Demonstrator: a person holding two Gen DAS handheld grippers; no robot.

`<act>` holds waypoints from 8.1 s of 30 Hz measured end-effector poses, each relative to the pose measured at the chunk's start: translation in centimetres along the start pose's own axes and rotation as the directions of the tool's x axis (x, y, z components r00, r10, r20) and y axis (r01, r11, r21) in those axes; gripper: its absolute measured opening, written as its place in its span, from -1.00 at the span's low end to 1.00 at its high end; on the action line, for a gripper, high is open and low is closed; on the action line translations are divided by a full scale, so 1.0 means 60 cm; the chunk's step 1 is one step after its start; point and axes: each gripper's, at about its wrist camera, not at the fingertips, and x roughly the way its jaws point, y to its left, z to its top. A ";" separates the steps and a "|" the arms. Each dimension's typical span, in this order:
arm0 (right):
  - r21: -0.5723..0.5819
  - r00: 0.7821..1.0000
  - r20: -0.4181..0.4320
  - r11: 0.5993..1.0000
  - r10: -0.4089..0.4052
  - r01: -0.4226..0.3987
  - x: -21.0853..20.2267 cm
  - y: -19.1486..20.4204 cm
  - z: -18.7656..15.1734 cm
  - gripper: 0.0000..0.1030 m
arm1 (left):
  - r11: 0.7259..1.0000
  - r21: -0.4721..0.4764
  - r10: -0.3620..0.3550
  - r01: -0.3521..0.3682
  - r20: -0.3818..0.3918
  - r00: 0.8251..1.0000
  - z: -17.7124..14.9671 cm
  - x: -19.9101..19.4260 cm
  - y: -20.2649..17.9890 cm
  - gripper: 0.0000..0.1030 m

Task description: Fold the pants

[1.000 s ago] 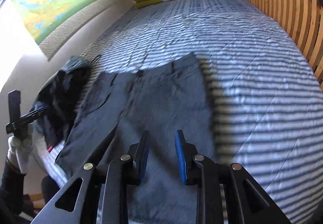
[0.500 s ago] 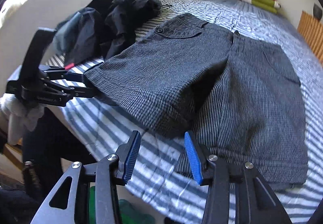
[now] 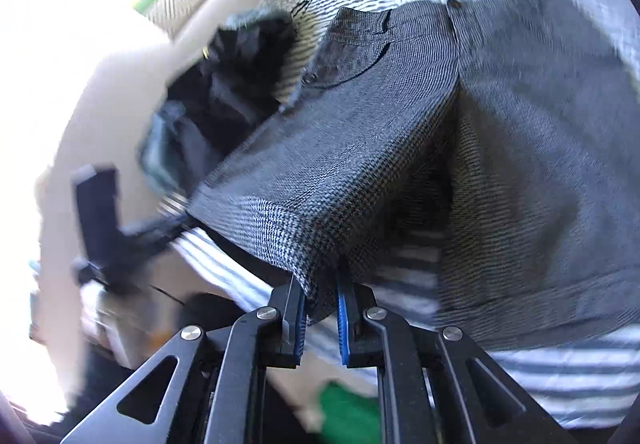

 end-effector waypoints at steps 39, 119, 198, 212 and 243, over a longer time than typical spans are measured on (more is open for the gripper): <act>0.085 0.844 0.297 0.893 -0.447 0.443 -0.221 -0.213 -0.053 -0.30 | 0.983 0.175 0.041 -0.049 0.050 0.998 0.055 -0.015 -0.168 -0.51; 0.278 0.954 0.297 0.960 -0.053 -0.033 -0.271 -0.416 0.078 -0.04 | 0.908 0.343 -0.276 0.241 0.055 0.960 0.110 0.072 -0.759 -0.84; 0.210 0.994 -0.092 0.977 0.051 -0.031 0.059 -0.081 -0.063 -0.82 | 0.926 -0.351 -0.104 0.143 0.126 0.987 -0.010 -0.157 -0.046 -0.63; 0.235 0.999 -0.002 0.971 0.049 -0.047 -0.037 -0.095 -0.045 -0.90 | 0.898 -0.351 -0.220 0.265 0.165 0.962 0.011 -0.229 -0.109 -0.70; -0.257 0.959 -0.005 0.927 -0.285 0.274 0.047 0.008 -0.154 -0.24 | 0.990 -0.139 -0.036 0.031 -0.033 0.999 -0.007 -0.170 -0.154 0.19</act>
